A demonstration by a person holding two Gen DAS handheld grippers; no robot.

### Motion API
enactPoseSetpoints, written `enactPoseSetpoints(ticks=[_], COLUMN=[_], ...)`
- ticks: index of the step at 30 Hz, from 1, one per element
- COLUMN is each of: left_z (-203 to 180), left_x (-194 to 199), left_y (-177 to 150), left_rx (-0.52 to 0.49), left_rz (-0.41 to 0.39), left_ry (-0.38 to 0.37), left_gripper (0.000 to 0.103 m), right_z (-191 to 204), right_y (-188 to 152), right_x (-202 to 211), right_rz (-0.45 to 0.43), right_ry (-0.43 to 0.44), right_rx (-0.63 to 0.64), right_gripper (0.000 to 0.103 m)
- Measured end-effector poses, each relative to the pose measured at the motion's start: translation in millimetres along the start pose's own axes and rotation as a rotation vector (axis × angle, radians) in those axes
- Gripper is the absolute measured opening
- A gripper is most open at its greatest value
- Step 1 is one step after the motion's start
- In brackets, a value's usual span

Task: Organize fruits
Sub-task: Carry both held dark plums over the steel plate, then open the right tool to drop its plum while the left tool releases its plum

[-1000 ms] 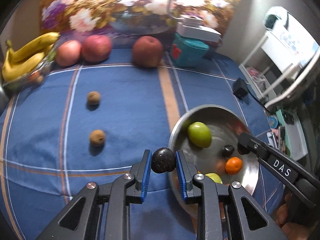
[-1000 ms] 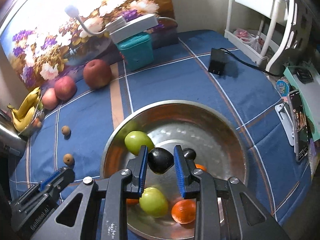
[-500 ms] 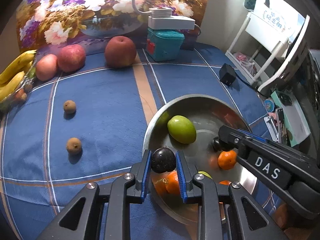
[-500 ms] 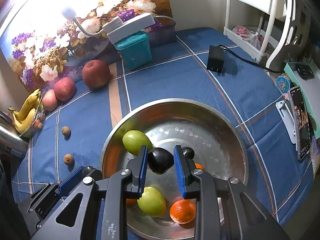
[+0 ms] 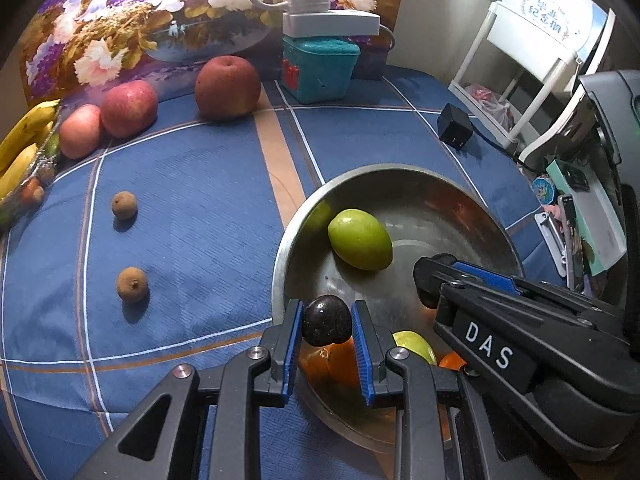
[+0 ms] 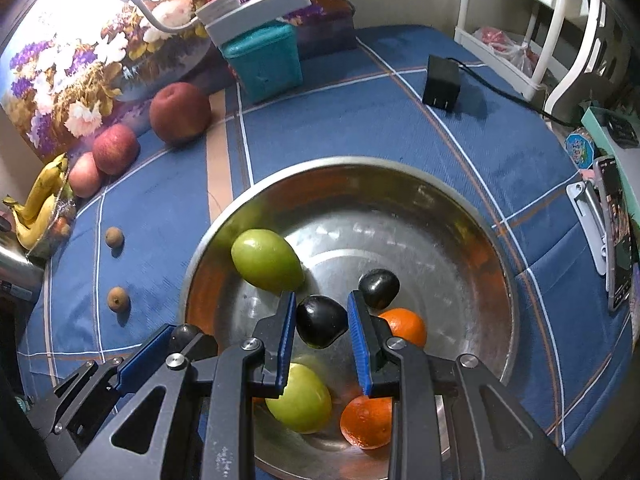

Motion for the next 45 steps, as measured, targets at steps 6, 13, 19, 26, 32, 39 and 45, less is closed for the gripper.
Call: enactPoseSetpoints(ticks=[6, 13, 19, 26, 32, 39, 45], left_z=[-2.2, -3.2, -3.3, -2.4, -1.7, 11.9, 35.6], left_x=[-2.4, -5.0, -5.9, -5.7, -0.6, 2.4, 3.4], left_y=[-2.1, -3.1, -4.1, -3.6, -2.0, 0.9, 2.9], left_rx=[-0.009, -0.01, -0.005, 0.005, 0.016, 0.073, 0.149], left_rz=[0.01, 0.022, 0.028, 0.029, 0.019, 0.025, 0.039], left_ry=[0.002, 0.0, -0.004, -0.008, -0.016, -0.004, 0.021], left_gripper=[0.027, 0.027, 0.029, 0.047, 0.05, 0.058, 0.066], right_z=[-0.1, 2.4, 4.3, 4.9, 4.2, 3.4, 3.7], right_y=[-0.3, -2.4, -2.0, 1.7, 3.1, 5.4, 5.6], right_x=[-3.8, -8.5, -6.6, -1.1, 2.4, 5.8, 5.7], right_rz=[0.019, 0.04, 0.036, 0.022, 0.016, 0.008, 0.009], right_ry=[-0.004, -0.005, -0.011, -0.018, -0.022, -0.03, -0.035], right_rx=[-0.003, 0.006, 0.011, 0.012, 0.013, 0.013, 0.017], right_gripper=[0.028, 0.028, 0.029, 0.029, 0.029, 0.032, 0.037])
Point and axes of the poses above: each gripper's, at about its wrist camera, not at the fingertips, and x roughly against the way its jaws point, z to its left, y to its top, the point moved 4 cm from there along -x, roughly the way its jaws point, and after that the axes turned 12 degrees about x, right-handed, at the moved point
